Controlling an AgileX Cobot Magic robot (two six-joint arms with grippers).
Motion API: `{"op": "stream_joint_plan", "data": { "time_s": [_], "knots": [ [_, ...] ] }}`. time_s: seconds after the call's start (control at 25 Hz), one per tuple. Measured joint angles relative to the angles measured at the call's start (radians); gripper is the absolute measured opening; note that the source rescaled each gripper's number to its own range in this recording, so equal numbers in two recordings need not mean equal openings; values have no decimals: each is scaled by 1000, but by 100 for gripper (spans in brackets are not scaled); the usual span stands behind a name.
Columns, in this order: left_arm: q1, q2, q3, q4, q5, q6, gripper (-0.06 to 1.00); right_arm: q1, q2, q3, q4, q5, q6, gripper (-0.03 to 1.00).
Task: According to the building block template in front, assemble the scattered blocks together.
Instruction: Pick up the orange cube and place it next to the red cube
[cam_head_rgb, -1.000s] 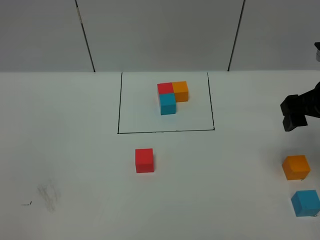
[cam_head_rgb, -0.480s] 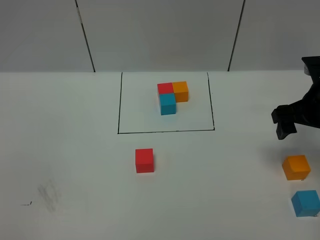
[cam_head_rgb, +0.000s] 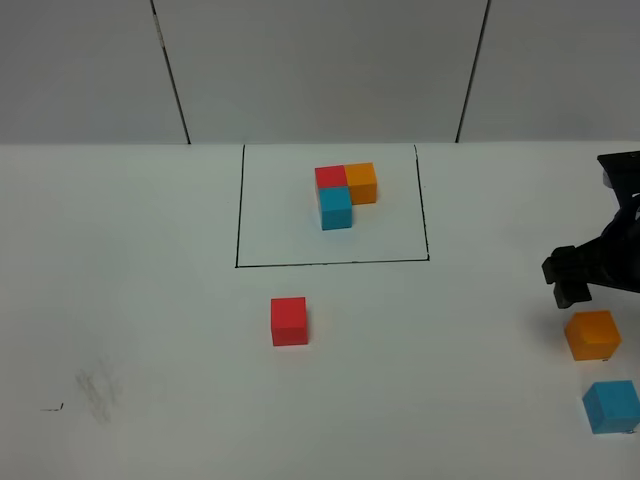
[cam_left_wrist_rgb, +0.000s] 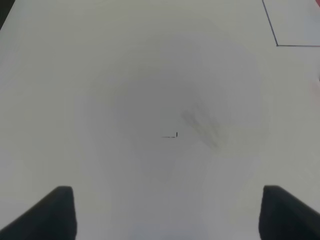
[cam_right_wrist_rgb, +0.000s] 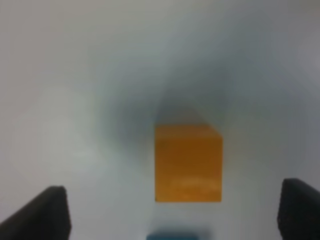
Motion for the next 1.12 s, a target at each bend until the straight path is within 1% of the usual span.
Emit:
{"op": "stream_joint_plan", "data": {
  "time_s": [0.12, 0.56, 0.8, 1.12],
  "knots": [
    [0, 0, 0, 0, 0, 0, 85, 0, 3, 0, 0, -17, 9, 71],
    [0, 0, 0, 0, 0, 1, 85, 0, 98, 1, 2, -29, 23, 71],
    [0, 0, 0, 0, 0, 1, 85, 0, 152, 30, 2, -69, 40, 71],
    [0, 0, 0, 0, 0, 1, 85, 0, 190, 30, 1, -107, 40, 71]
  ]
}}
